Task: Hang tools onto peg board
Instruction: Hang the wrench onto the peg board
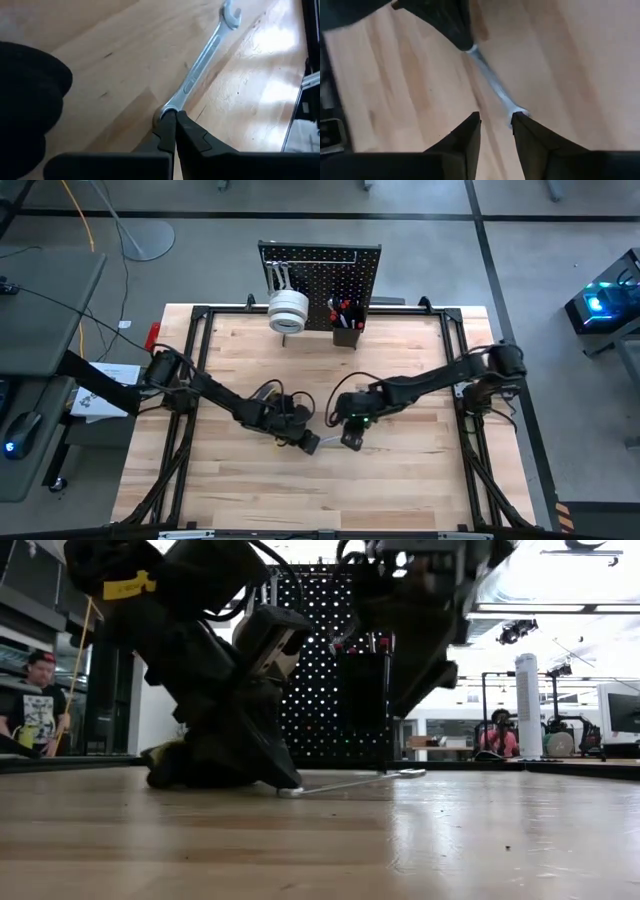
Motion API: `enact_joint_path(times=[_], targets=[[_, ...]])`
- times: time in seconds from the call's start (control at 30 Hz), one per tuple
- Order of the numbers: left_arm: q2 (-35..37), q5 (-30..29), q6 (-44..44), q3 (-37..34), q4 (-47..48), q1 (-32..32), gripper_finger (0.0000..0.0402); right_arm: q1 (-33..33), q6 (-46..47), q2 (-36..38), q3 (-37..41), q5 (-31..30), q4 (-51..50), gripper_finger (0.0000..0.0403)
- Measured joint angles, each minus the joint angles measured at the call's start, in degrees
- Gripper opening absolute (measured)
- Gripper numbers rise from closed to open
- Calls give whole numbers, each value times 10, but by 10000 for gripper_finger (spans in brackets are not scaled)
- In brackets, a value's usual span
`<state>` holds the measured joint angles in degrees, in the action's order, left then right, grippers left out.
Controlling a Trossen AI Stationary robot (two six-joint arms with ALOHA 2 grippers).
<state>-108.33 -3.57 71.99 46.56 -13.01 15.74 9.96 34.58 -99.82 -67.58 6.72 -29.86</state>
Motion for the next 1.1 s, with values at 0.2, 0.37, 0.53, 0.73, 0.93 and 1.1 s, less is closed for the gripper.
enact_joint_path(times=[0.2, 0.37, 0.53, 0.73, 0.93, 1.1], targets=[[0, -3, -26, 4, 0, 0, 0, -21, -31, -44, 0, 74, 35, 145], [0, -4, -27, 4, -1, 0, 0, -10, -220, -49, 0, -25, 36, 202], [0, -9, -28, 4, -1, 0, 0, 7, -365, -61, 0, -70, 31, 219], [0, -19, -21, 4, -2, 0, 0, 32, -392, -83, 0, -67, 51, 220], [0, -19, -18, 4, -4, 0, 0, 56, -396, -125, -1, -89, 59, 220], [0, -20, -9, 4, -5, 0, 0, 79, -341, -154, -4, -156, 48, 184]])
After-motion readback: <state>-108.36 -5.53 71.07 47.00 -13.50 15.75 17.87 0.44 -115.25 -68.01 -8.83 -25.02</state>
